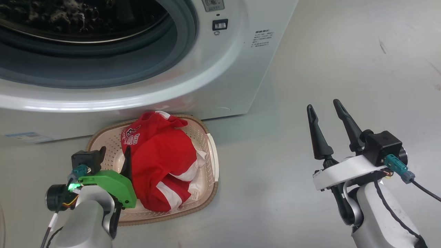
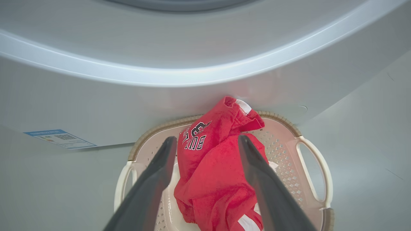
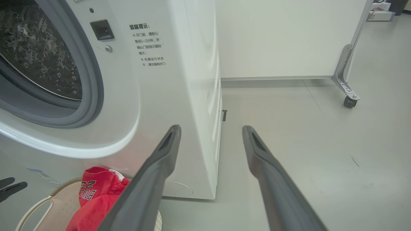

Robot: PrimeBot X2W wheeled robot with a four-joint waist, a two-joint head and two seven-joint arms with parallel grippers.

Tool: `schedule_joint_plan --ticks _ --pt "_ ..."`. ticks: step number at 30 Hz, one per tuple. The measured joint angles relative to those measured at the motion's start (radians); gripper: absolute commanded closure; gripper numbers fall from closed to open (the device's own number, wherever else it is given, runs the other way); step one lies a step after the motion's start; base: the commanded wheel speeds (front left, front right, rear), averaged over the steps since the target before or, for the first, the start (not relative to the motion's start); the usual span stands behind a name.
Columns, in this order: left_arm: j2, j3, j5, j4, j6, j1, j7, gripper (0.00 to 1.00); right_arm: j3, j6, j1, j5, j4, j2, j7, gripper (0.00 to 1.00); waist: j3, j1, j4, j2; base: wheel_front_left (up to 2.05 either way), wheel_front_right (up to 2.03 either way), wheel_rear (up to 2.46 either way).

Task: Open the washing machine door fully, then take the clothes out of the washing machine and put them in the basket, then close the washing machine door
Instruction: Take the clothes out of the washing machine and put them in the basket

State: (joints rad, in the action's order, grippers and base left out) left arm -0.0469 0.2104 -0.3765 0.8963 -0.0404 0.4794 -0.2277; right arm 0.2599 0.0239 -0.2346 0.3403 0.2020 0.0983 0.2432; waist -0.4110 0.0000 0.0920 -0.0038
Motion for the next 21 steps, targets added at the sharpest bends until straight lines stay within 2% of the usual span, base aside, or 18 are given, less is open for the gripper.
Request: schedule_joint_plan --ticks 13,21 --pt "0.001 -0.014 0.008 -0.139 0.0 -0.061 -0.023 0.0 -0.014 -0.004 0.058 0.0 0.031 0.014 0.0 0.0 0.124 0.0 -0.038 0.0 0.0 0.0 0.0" --pt "0.0 -0.034 0.035 -0.296 0.01 -0.122 -0.023 0.0 -0.02 -0.011 0.105 0.0 0.037 0.021 0.0 0.0 0.208 0.0 -0.062 0.0 0.0 0.0 0.0"
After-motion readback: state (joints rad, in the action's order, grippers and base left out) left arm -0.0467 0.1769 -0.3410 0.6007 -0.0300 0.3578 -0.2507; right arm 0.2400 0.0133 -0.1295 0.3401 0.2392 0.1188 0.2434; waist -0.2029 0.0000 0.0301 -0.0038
